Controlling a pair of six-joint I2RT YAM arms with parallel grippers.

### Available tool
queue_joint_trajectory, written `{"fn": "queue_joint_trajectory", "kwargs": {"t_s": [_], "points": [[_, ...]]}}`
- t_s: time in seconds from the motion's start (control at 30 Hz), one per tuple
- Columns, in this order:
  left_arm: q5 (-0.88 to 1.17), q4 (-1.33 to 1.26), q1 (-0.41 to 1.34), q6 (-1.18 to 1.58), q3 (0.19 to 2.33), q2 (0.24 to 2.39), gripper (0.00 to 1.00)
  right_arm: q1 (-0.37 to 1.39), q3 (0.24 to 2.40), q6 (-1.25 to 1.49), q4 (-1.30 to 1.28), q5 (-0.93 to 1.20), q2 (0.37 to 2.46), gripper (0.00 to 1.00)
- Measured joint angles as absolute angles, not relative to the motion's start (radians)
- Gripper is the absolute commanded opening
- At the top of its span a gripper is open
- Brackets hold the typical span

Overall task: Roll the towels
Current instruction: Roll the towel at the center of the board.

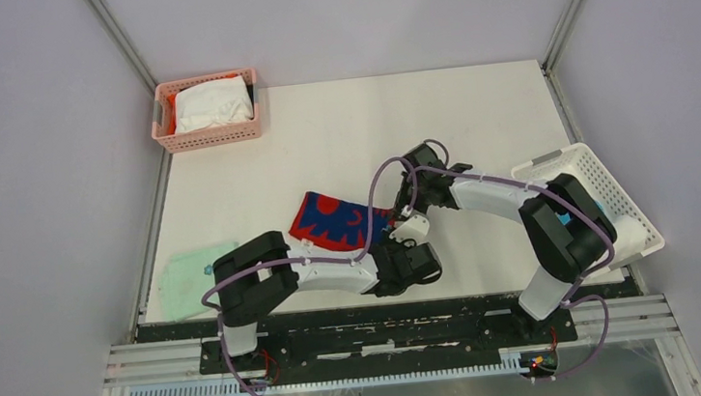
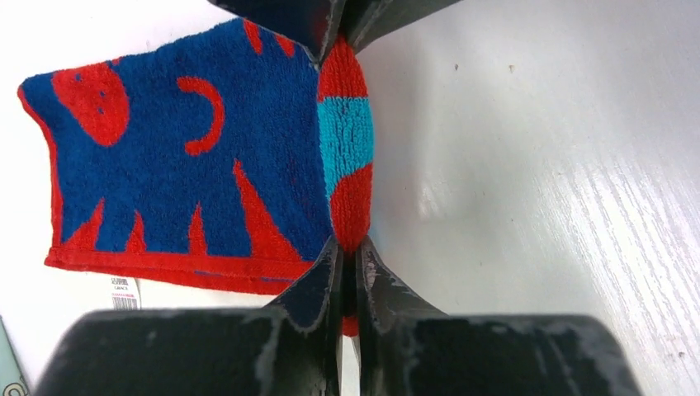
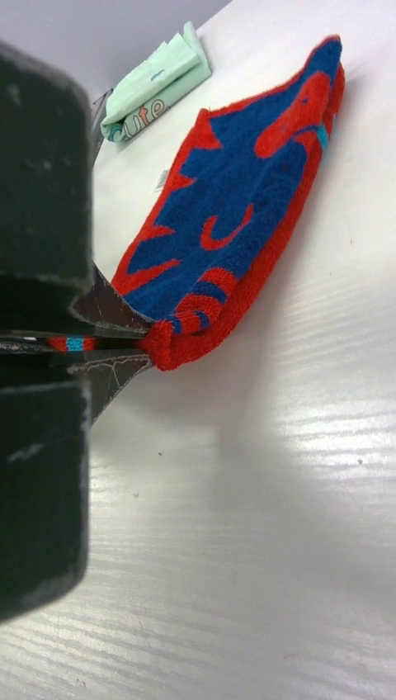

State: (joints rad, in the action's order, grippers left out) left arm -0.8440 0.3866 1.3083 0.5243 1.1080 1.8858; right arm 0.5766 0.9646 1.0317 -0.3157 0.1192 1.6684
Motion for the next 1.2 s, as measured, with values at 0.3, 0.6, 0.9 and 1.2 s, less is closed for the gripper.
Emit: {"fn": "queue_joint_trajectory", "kwargs": {"t_s": [0.3, 0.6, 0.9, 1.2], "points": [[-0.513, 0.163, 1.122, 0.539, 0.854, 1.645, 0.03, 0.582, 0.939, 0.936, -0.254, 0.131, 1.580, 0.40], [0.002, -0.165, 0.795, 0.684, 0.633, 1.562, 0.03, 0.564, 0.826, 0.909, -0.041, 0.203, 1.526, 0.49], [0.356, -0.477, 0.612, 0.897, 0.509, 1.646, 0.03, 0.559, 0.733, 0.924, 0.174, 0.270, 1.608, 0.47], [0.432, -0.564, 0.575, 0.993, 0.479, 1.684, 0.03, 0.553, 0.695, 0.963, 0.327, 0.321, 1.719, 0.48]]}}
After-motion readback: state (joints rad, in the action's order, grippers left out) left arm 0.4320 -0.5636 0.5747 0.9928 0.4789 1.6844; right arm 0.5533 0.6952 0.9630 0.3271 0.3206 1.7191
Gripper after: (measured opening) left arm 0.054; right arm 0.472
